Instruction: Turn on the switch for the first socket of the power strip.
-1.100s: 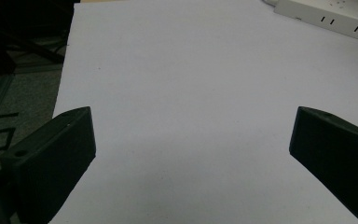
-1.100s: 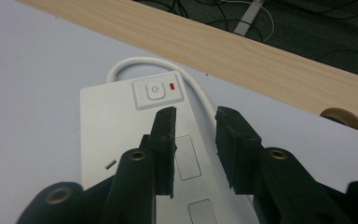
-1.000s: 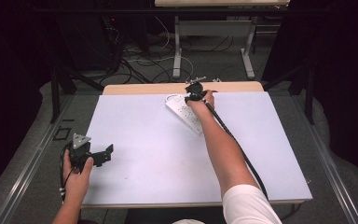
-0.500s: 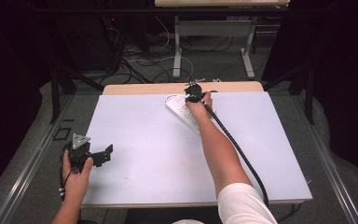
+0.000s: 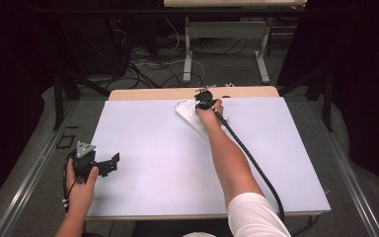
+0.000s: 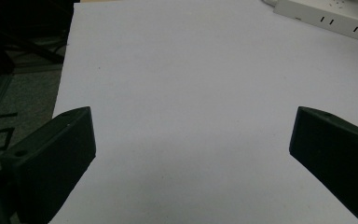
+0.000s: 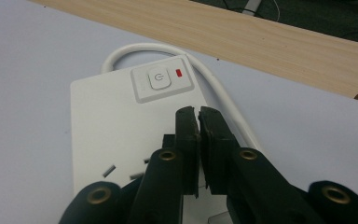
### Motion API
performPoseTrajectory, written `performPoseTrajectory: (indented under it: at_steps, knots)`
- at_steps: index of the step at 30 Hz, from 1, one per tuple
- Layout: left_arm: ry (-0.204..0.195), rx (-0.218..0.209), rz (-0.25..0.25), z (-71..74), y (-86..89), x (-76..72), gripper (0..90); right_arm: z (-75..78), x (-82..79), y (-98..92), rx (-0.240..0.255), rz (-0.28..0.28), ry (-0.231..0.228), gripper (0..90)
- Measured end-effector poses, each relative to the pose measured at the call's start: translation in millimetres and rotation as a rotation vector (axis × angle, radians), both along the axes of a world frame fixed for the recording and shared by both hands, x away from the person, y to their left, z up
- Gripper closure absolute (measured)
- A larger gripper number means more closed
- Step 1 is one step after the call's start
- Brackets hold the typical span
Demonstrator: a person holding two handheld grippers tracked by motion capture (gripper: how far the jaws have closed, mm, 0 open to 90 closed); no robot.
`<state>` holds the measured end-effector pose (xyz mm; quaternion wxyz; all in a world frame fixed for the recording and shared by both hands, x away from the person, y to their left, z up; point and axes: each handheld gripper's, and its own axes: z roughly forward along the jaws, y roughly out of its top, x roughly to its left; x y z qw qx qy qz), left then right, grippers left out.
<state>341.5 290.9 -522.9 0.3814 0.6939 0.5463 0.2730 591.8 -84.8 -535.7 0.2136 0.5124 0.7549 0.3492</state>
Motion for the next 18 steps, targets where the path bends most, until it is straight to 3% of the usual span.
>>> performPoseTrajectory:
  at_steps: [11,18]
  knots:
    - [-0.005,-0.003,0.002,-0.8,-0.6,0.4,0.1,-0.1,2.0,-1.8,0.034,-0.011,0.018,85.5]
    - [-0.005,-0.002,0.000,-0.8,-0.8,0.4,0.1,-0.4,2.9,-2.0,0.026,-0.013,0.013,85.4]
